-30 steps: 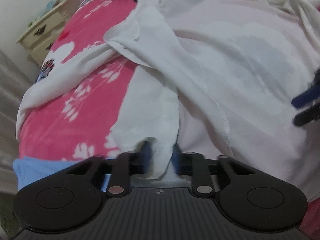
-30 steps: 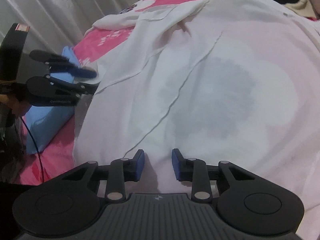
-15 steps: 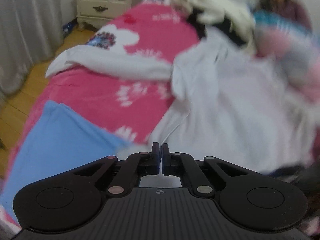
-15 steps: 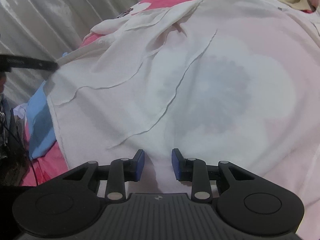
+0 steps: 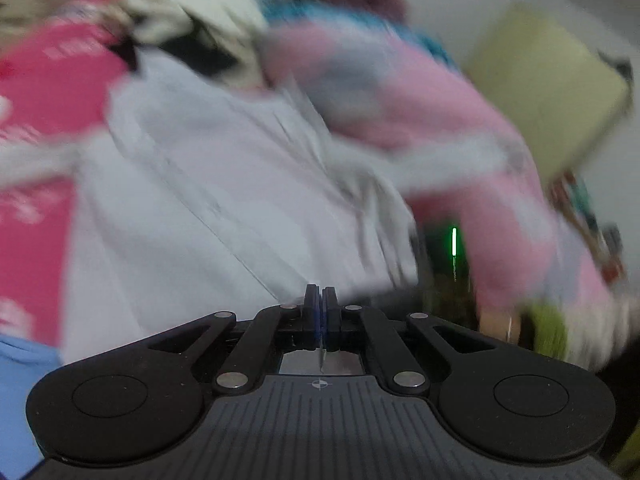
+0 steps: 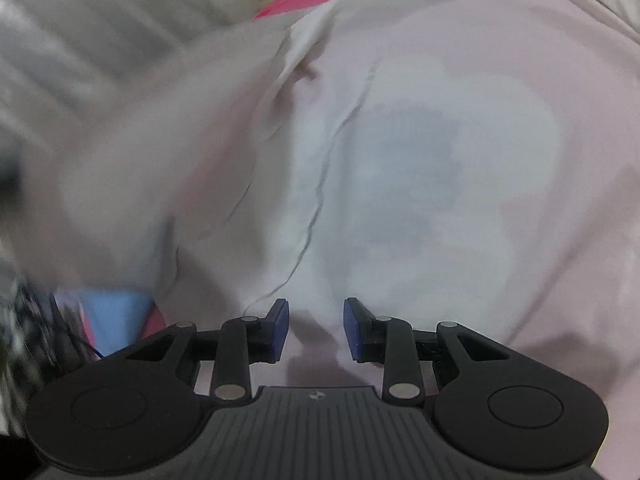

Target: Fold clothes

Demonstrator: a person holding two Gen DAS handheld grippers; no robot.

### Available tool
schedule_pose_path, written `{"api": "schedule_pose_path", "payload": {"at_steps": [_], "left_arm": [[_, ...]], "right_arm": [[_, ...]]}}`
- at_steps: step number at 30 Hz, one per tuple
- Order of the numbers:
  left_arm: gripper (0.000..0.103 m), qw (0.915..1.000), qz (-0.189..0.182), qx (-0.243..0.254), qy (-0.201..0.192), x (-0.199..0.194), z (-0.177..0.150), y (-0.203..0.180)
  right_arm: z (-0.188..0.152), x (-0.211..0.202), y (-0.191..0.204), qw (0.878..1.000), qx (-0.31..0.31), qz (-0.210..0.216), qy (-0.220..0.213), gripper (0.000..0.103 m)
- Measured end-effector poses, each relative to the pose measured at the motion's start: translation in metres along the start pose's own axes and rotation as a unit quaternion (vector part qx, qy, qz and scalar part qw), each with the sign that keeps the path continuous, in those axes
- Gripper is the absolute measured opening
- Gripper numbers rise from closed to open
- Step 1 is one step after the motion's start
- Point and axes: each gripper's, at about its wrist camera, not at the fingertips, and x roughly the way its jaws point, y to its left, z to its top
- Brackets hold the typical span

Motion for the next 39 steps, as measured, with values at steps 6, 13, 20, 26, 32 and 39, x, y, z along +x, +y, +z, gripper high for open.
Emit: {"api": "schedule_pose_path", "payload": {"at_steps": [6, 13, 20, 26, 32, 39], "left_arm": [[0.0, 0.9966, -0.005, 0.018, 0.08, 0.077, -0.032, 0.006], [0.0, 0.9913, -0.011, 0.06, 0.117, 0.103, -0.05, -0.007], [0.0, 0.9907, -0.026, 0.06, 0.12, 0.099, -0.058, -0.007], [0.0, 0.9915, -0.044, 0.043, 0.115, 0.095, -0.063, 0.004], [0.0, 0.9923, -0.052, 0.024, 0.11, 0.088, -0.062, 0.014], [0.0, 0.9928, -0.063, 0.003, 0.102, 0.082, -0.06, 0.022]], "right_arm": [[0.006, -0.024, -0.041, 0.994, 0.096, 0.001, -0.042, 0.032], [0.036, -0.026, -0.047, 0.994, 0.09, -0.011, -0.057, 0.038], [0.127, -0.011, -0.013, 0.997, -0.021, -0.039, -0.07, 0.048], [0.215, 0.03, -0.007, 0.993, -0.022, -0.035, -0.111, 0.051], [0.268, 0.072, -0.016, 0.989, 0.0, -0.053, -0.141, 0.051], [0.304, 0.091, -0.007, 0.984, -0.049, -0.069, -0.153, 0.051]]}}
